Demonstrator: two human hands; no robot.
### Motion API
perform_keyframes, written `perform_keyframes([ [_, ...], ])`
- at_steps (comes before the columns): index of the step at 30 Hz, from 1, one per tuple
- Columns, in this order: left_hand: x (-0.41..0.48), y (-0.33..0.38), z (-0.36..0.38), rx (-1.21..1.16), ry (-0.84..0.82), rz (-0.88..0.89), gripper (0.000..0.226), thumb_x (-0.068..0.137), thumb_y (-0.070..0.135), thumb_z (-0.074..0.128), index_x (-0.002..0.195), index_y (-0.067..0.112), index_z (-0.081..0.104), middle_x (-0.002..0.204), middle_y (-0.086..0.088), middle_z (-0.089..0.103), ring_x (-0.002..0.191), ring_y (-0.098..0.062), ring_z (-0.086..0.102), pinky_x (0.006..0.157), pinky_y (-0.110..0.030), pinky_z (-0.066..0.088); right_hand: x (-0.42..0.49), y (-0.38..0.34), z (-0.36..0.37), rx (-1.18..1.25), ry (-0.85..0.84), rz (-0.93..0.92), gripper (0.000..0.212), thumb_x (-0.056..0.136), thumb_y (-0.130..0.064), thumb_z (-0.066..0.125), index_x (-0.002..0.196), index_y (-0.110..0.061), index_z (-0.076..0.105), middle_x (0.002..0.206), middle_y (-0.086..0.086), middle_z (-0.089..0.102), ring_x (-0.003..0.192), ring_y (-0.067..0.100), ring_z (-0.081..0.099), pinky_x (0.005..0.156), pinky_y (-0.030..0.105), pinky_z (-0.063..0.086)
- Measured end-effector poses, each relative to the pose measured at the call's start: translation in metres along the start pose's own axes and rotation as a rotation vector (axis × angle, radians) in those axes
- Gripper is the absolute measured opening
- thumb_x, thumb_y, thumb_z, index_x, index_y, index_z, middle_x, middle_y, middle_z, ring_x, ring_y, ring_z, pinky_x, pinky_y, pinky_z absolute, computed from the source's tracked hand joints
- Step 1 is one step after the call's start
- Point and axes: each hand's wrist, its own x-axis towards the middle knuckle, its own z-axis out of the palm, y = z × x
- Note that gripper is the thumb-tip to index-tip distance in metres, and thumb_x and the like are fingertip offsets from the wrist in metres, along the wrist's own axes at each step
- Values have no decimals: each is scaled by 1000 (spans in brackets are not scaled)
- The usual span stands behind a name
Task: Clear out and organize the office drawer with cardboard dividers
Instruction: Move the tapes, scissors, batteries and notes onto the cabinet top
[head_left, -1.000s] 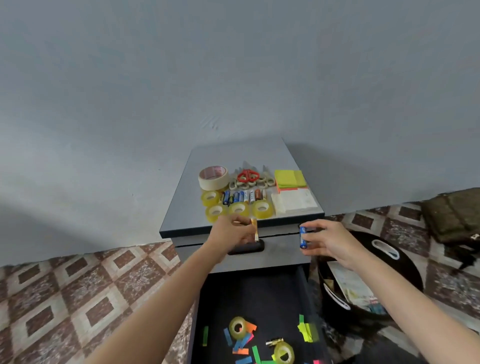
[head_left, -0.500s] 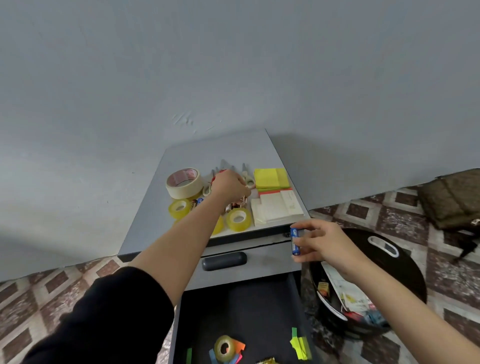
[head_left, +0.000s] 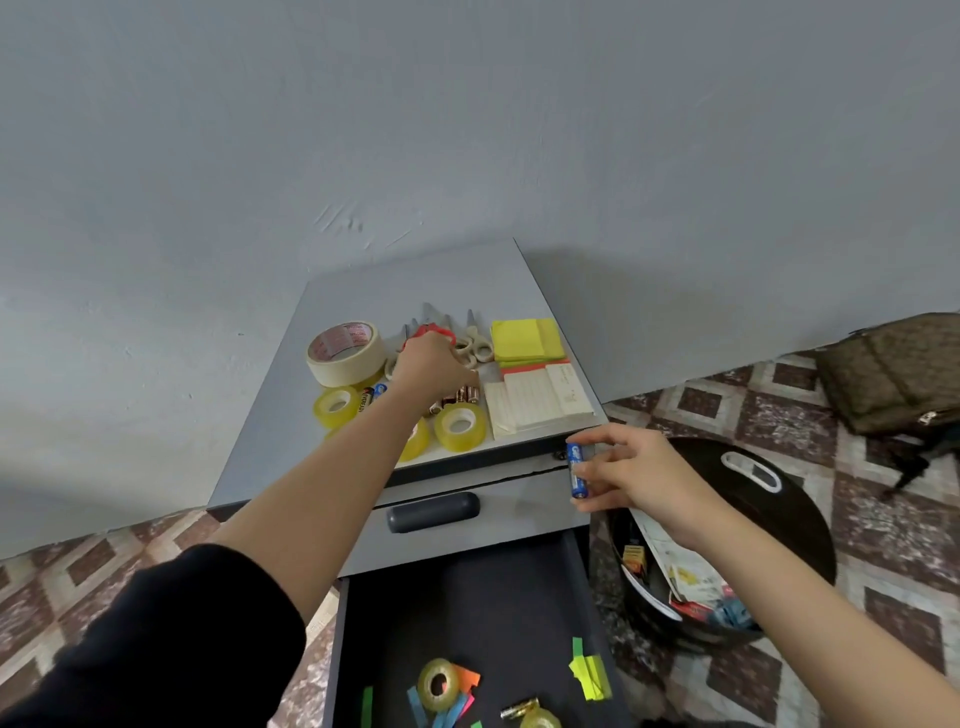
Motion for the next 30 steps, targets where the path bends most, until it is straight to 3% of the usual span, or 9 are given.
perform_keyframes([
  [3, -5, -4, -3, -25, 24, -19, 14, 79, 20, 67, 86, 7, 66, 83, -8, 64, 73, -20, 56, 68, -31, 50, -3, -7, 3, -24, 5, -14, 22, 84, 5, 62, 99, -13, 63, 80, 16, 61, 61, 22, 66, 54, 24, 57],
  [7, -18, -17, -14, -132, 84, -52, 4, 80, 12, 59, 76, 13, 60, 72, -5, 57, 65, -20, 50, 59, -27, 42, -5, -19, 11, -80, 7, -32, 22, 85, 1, 63, 101, -14, 62, 81, 16, 64, 61, 22, 66, 56, 26, 57],
  [12, -51, -45, -30, -339, 232, -34, 9, 87, 15, 57, 88, 13, 65, 72, 1, 60, 71, -16, 54, 66, -27, 44, 2, -38, 32, -126, 9, -42, 19, 86, 0, 63, 100, -12, 61, 74, 15, 63, 54, 20, 63, 53, 25, 57],
  [18, -84, -98, -43, -445, 298, -72, 14, 90, 17, 57, 96, 11, 68, 76, 2, 60, 67, -11, 52, 57, -17, 37, 33, -63, 71, -235, 30, -83, 20, 84, 1, 64, 100, -11, 61, 73, 12, 62, 45, 17, 58, 47, 25, 52],
  [23, -109, -126, -45, -485, 346, -82, 9, 91, 16, 56, 94, 20, 64, 77, 5, 58, 60, -6, 49, 54, -15, 38, 67, -81, 114, -400, 29, -160, 21, 81, -1, 67, 100, -9, 64, 68, 3, 59, 46, 12, 47, 36, 16, 32],
  [30, -124, -162, -40, -554, 348, -133, 12, 91, 13, 55, 94, 21, 64, 70, 4, 55, 53, -7, 47, 45, -11, 37, 106, -88, 167, -588, -45, -169, 16, 81, 1, 65, 96, -4, 64, 75, 6, 64, 58, 10, 56, 41, 13, 38],
])
